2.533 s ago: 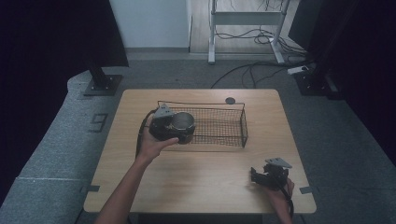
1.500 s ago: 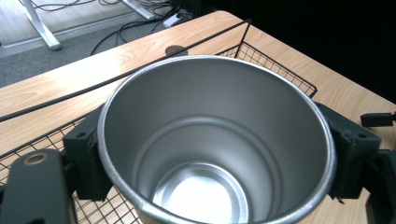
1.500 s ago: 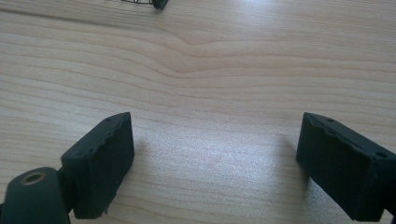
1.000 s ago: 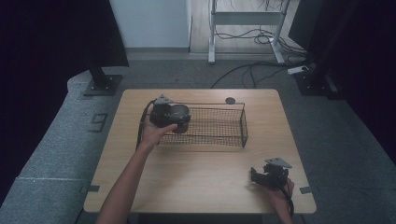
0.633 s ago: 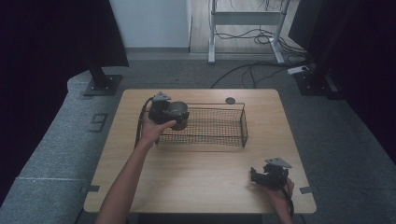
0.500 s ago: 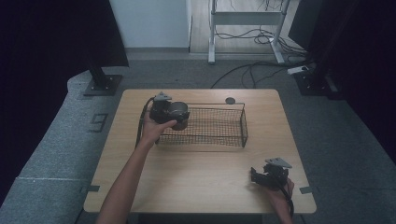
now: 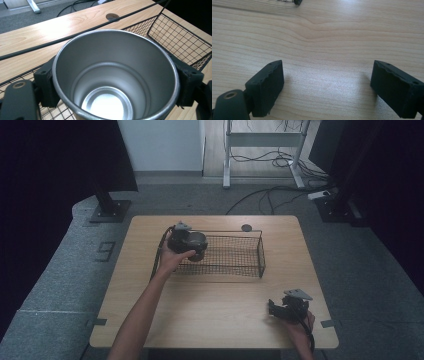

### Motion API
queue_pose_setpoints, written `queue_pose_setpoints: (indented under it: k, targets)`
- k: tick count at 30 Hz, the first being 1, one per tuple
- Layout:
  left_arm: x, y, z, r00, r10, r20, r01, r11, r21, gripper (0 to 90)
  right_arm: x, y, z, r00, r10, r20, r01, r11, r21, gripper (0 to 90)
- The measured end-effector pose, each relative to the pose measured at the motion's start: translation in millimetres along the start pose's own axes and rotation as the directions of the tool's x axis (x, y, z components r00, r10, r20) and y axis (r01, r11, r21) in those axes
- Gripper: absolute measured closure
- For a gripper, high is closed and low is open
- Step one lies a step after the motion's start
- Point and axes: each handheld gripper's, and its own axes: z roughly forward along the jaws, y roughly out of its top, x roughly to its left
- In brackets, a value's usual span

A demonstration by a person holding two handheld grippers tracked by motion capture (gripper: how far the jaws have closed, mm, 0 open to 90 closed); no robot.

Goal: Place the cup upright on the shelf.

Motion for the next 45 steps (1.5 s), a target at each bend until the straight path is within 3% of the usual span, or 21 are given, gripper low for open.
queue_pose_setpoints:
  k: [11,22,28,41,45]
  targets:
    - [1.4,-3.4,10.8,0.9998,-0.017,-0.008,0.017,0.9996,0.023,15.2,0.0,0.0,0.0,1.0,0.0,0.0,0.0,1.0,0.0,11.5]
    - [-0.5,-9.2,25.6,0.9999,-0.01,-0.005,0.011,0.9967,0.081,15.1,0.1,0.0,-0.1,1.0,0.0,0.0,0.0,1.0,0.0,11.6]
    - [4.5,-13.2,30.3,0.999,-0.042,-0.018,0.043,0.9943,0.097,15.0,0.1,-0.1,-0.4,1.0,-0.002,0.0,0.002,1.0,0.0,12.0]
    - [9.2,-18.0,34.9,0.9981,-0.056,-0.026,0.059,0.9892,0.134,15.0,0.2,-0.1,-0.4,1.0,-0.002,0.0,0.002,1.0,0.0,12.2]
    - [11.2,-18.4,36.4,0.9968,-0.072,-0.035,0.077,0.9845,0.158,14.8,0.2,-0.3,-0.6,1.0,-0.003,-0.001,0.003,1.0,-0.001,12.4]
